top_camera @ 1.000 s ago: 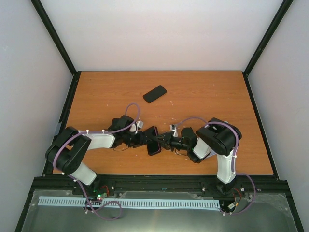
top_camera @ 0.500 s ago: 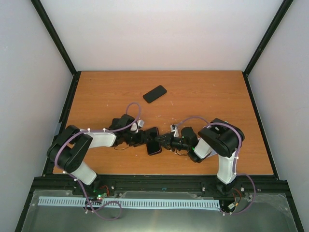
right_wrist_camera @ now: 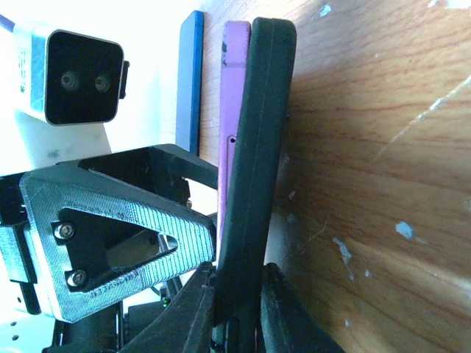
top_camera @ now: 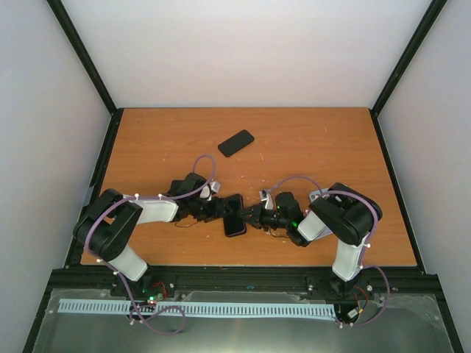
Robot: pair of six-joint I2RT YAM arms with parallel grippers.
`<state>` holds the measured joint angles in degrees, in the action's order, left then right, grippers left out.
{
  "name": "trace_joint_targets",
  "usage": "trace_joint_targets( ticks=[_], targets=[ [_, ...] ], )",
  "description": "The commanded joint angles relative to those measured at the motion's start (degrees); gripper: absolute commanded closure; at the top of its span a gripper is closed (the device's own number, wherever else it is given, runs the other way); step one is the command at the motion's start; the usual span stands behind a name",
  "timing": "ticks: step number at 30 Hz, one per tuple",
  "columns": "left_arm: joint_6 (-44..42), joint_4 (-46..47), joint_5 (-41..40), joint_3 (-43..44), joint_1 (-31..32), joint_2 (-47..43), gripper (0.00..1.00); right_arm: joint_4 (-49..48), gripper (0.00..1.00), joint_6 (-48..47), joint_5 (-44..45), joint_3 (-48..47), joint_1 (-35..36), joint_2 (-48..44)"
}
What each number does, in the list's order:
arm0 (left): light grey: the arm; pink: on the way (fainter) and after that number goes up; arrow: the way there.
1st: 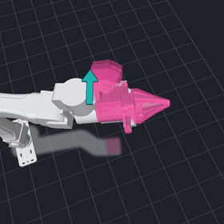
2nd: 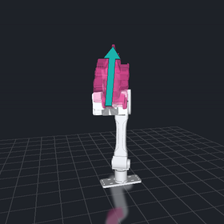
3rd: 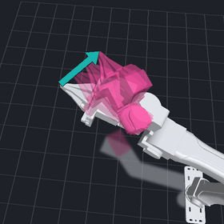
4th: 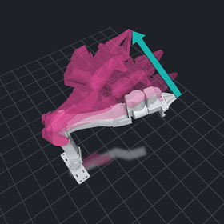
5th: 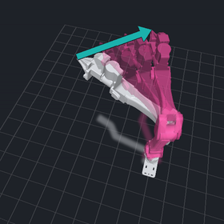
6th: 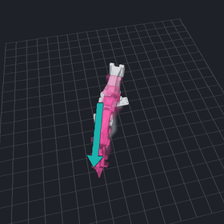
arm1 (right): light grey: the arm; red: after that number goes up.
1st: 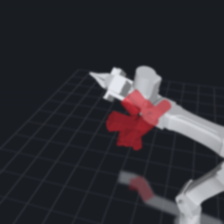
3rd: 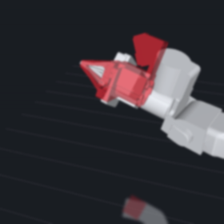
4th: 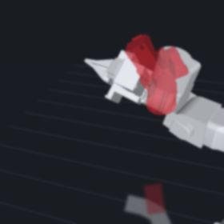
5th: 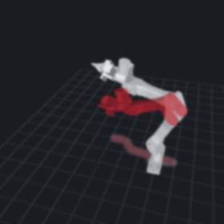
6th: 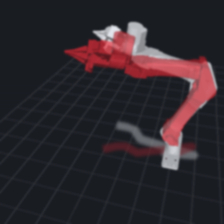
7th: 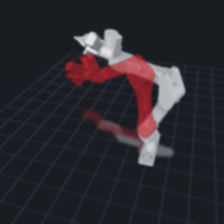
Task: Put the phone into the phone case
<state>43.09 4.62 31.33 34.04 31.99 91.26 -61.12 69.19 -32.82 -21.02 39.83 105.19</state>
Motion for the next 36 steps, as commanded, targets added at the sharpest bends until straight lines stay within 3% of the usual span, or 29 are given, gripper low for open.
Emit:
trace_joint_targets(
  ticks=[1,6,11,15,20,24,30,33,36],
  targets=[
    [-1.39,-4.58,-4.25,-0.05,0.27,1.67,0.48,2.07,0.9,-2.31,0.49,-0.25,0.02,-2.07],
    [-1.05,-4.75,-4.25,0.05,0.24,1.81,0.48,8.96,0.94,-5.38,1.87,-1.19,0.06,-4.9],
    [-0.27,-5.1,-4.01,0.45,0.27,1.51,0.48,20.08,0.79,-10.52,4.1,-3.35,0.07,-9.7],
    [0.68,-5.22,-2.33,1.08,0.27,-0.65,0.43,25.39,0.94,-13.68,5.11,-4.76,0.07,-12.52],
    [2.85,-2.8,3.65,-0.65,-2.78,-6.43,0.41,25.32,0.95,-14.33,4.84,-5.04,-0.01,-15.27],
    [5.03,2.86,11.37,-4.74,-8.03,-14.19,0.33,22.08,0.95,-11.78,3.44,-3.91,-0.73,-17.82],
    [5.02,0.93,12.32,-3.9,-9.2,-25.84,0.19,16.97,0.94,-6.87,2.17,-2.29,-0.9,-25.32],
    [5.72,1.69,13.39,-3.76,-9.31,-28.52,0.18,17.33,0.93,-6.45,2.2,-2.35,-0.9,-30.15],
    [7.1,5.11,16.05,-3.85,-9.31,-29.5,0.24,16.75,0.93,-5.44,1.57,-2.52,-0.9,-34.08]
  ],
)
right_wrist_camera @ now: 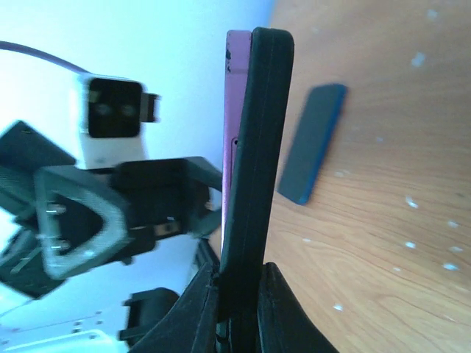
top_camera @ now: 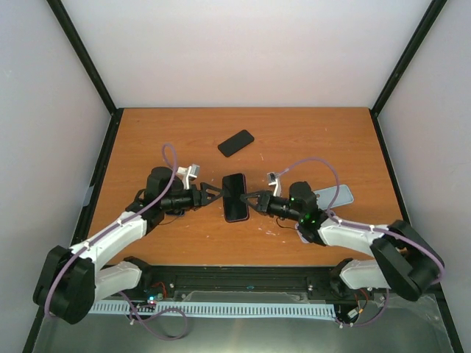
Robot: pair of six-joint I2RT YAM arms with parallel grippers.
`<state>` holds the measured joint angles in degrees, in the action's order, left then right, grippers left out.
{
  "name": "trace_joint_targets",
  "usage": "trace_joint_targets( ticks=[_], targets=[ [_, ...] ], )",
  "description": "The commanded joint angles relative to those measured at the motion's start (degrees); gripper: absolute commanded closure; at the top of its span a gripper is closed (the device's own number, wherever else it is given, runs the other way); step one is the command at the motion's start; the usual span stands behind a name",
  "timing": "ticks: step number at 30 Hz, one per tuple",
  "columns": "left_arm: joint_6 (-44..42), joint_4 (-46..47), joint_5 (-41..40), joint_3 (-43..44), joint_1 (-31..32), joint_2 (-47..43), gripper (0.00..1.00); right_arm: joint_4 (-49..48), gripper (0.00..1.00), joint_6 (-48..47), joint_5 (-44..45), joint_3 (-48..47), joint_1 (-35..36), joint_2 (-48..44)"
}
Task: Put the phone into the phone case
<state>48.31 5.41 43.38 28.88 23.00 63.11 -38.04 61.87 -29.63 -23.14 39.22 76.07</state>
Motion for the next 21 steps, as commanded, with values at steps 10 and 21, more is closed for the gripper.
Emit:
trace_joint_targets(
  ticks=[10,21],
  targets=[
    [10.02,23.19,11.86,-3.69,-0.29,-1.87,0.42,-7.71,0.92,5.0,-1.85,-0.19,0.22,-10.83],
    [11.96,28.37,12.88,-5.02,-0.26,1.07,0.49,-14.11,0.91,8.35,-3.21,0.67,1.27,-6.84]
  ],
)
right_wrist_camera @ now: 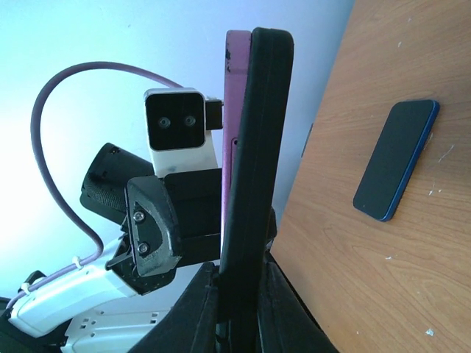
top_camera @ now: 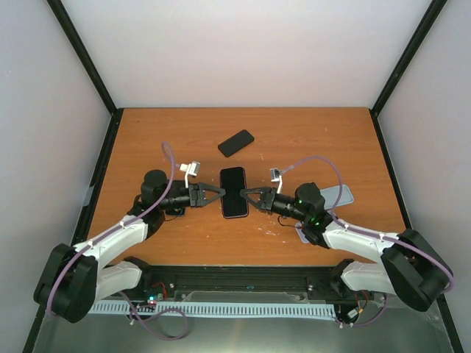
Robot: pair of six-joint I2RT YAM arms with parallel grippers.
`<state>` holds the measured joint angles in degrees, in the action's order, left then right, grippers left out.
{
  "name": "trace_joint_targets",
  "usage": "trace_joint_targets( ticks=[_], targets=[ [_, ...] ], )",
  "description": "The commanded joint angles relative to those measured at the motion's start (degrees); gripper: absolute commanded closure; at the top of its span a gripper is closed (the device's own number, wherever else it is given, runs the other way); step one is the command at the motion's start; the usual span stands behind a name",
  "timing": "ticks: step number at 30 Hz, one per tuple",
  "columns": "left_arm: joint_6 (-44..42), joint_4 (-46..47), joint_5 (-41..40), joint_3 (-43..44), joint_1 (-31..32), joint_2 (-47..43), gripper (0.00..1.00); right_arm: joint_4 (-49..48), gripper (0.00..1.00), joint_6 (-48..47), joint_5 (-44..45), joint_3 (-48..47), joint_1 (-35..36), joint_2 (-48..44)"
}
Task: Put the phone into the phone case
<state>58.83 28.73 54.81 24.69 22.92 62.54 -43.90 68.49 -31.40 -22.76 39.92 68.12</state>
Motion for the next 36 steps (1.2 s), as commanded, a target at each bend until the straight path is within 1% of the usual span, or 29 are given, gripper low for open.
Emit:
trace_joint_targets(
  ticks=[1,3,6,7,11,13,17,20,22,25,27,31,34,36],
  targets=[
    [1.48,5.39,1.32,-0.92,-0.16,2.17,0.47,-8.63,0.91,1.93,-1.47,0.36,0.66,1.4],
    [1.49,5.51,1.12,-0.99,-0.15,3.21,0.37,-9.04,0.91,1.99,-1.26,0.48,0.75,1.74],
    [2.0,7.32,1.41,-1.26,-0.09,4.4,0.37,-9.09,0.91,1.91,-1.18,0.3,0.9,2.08],
    [2.5,8.23,1.63,-1.42,-0.07,4.69,0.39,-9.1,0.9,1.87,-1.36,0.25,0.93,2.29],
    [3.8,11.08,2.61,-1.58,0.02,5.84,0.57,-9.32,0.89,2.02,-1.62,0.36,1.03,3.05],
    [3.12,11.33,2.93,-1.49,0.0,6.09,0.65,-8.42,0.88,1.68,-1.87,0.35,1.03,2.87],
    [1.46,11.17,4.45,-1.29,0.02,6.12,0.8,-2.25,0.81,-1.39,-2.24,0.02,0.95,0.53],
    [-0.62,8.8,7.03,0.18,0.02,7.21,0.89,4.21,0.75,-4.54,-1.34,-0.79,0.95,-1.89],
    [-1.94,7.52,8.34,1.06,0.01,7.58,0.91,7.12,0.67,-5.9,-1.1,-1.33,0.93,-2.95],
    [-3.58,6.63,9.69,1.75,0.02,7.34,0.95,9.25,0.59,-6.67,-1.46,-2.42,0.41,-3.66],
    [-4.7,5.77,10.52,2.14,0.02,7.04,0.97,10.7,0.51,-7.14,-1.8,-3.26,-0.07,-4.05],
    [-5.18,5.64,12.24,2.13,0.02,7.08,0.97,13.51,0.41,-8.91,-2.5,-5.59,-1.38,-4.78],
    [-4.95,6.32,14.0,1.86,0.02,7.32,0.97,15.87,0.35,-10.95,-3.9,-7.87,-2.3,-4.0],
    [-4.94,6.43,14.84,1.85,0.02,7.25,0.97,17.53,0.34,-12.03,-4.51,-9.54,-2.77,-3.08]
  ],
)
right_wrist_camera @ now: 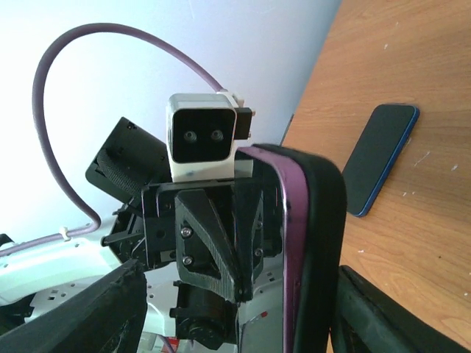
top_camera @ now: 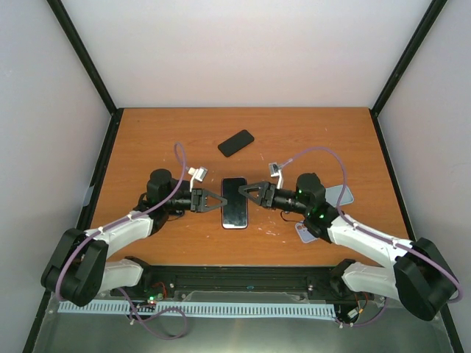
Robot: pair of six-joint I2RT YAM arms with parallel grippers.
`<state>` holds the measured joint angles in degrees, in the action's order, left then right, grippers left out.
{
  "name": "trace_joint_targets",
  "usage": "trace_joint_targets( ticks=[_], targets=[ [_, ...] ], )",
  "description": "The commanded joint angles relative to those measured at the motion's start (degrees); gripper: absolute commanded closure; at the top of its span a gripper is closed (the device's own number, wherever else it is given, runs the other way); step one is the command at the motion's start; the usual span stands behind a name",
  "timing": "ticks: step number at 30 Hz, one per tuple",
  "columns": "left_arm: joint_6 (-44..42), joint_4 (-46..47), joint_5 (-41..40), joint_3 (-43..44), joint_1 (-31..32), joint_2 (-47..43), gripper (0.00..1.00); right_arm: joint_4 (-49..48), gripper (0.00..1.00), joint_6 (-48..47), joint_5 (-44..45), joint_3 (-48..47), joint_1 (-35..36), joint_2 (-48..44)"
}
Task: Put the phone into the phone case
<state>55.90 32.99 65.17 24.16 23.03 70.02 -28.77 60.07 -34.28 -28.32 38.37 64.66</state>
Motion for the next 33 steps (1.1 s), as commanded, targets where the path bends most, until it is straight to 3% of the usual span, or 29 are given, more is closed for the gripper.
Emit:
trace_joint_targets(
  ticks=[1,5,9,14,17,20,27,33],
  targets=[
    [-2.1,2.1,4.6,2.38,-0.09,-0.35,0.97,2.37,0.34,-3.72,-2.04,-4.46,-1.46,0.9],
    [-2.53,1.65,5.31,2.58,-0.13,-0.84,0.96,2.28,0.35,-4.22,-4.16,-6.81,-2.18,4.31],
    [-4.29,-1.68,5.08,3.08,-0.11,-0.37,0.96,-1.71,0.45,-3.54,-5.1,-6.3,-3.01,6.65],
    [-8.69,-8.94,3.42,4.67,-0.09,0.58,0.93,-9.53,0.65,0.4,-5.93,-3.22,-4.58,8.08],
    [-11.63,-13.47,1.83,5.88,-0.09,0.91,0.92,-10.57,0.85,0.31,-5.54,-2.13,-4.62,7.92],
    [-11.17,-13.65,1.49,6.05,-0.1,0.82,0.91,-11.74,0.95,0.58,-5.86,-1.1,-4.64,7.8],
    [-8.72,-10.89,0.84,5.47,-0.09,1.3,0.82,-12.65,0.97,0.98,-6.36,0.6,-4.67,7.43],
    [-6.05,-7.27,-0.28,5.35,-0.17,-0.49,0.61,-16.19,0.97,2.44,-10.1,1.95,-4.62,7.57]
  ],
)
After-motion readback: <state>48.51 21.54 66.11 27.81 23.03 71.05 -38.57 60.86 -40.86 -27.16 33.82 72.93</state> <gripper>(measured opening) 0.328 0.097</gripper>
